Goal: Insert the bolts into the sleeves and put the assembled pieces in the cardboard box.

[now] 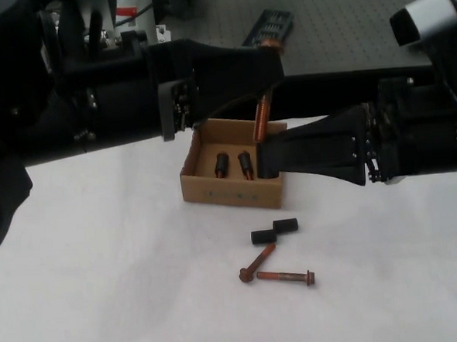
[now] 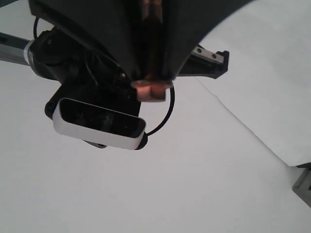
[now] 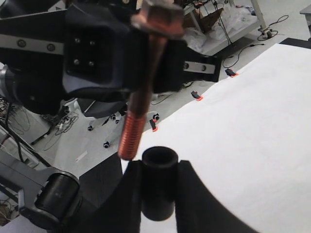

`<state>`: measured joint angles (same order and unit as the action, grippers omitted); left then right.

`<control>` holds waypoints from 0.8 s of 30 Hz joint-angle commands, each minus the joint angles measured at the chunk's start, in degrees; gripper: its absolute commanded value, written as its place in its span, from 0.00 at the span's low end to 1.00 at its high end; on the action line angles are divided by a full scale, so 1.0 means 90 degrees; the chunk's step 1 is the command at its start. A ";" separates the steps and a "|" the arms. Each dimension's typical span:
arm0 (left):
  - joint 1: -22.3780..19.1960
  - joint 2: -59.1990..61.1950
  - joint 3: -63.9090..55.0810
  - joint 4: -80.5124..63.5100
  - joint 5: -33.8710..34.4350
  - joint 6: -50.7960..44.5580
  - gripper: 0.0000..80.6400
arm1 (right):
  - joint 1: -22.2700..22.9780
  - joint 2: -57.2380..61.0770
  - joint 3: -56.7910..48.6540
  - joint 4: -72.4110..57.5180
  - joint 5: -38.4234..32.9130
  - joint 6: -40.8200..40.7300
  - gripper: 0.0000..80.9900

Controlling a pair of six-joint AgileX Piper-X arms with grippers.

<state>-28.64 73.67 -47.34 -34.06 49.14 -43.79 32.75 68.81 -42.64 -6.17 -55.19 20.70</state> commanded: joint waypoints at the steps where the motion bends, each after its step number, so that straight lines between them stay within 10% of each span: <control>1: -0.0025 -0.0056 -0.0014 -0.0067 -0.0051 0.0182 0.01 | 0.0011 0.0017 -0.0013 -0.0282 -0.0224 0.0137 0.02; 24: -0.0025 -0.0056 -0.0014 -0.0563 -0.0238 0.0277 0.01 | 0.0011 0.0017 -0.0013 -0.0311 -0.0410 0.0174 0.02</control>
<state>-28.64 73.67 -47.29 -37.31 47.93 -43.07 32.75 69.04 -42.64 -8.01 -57.58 22.25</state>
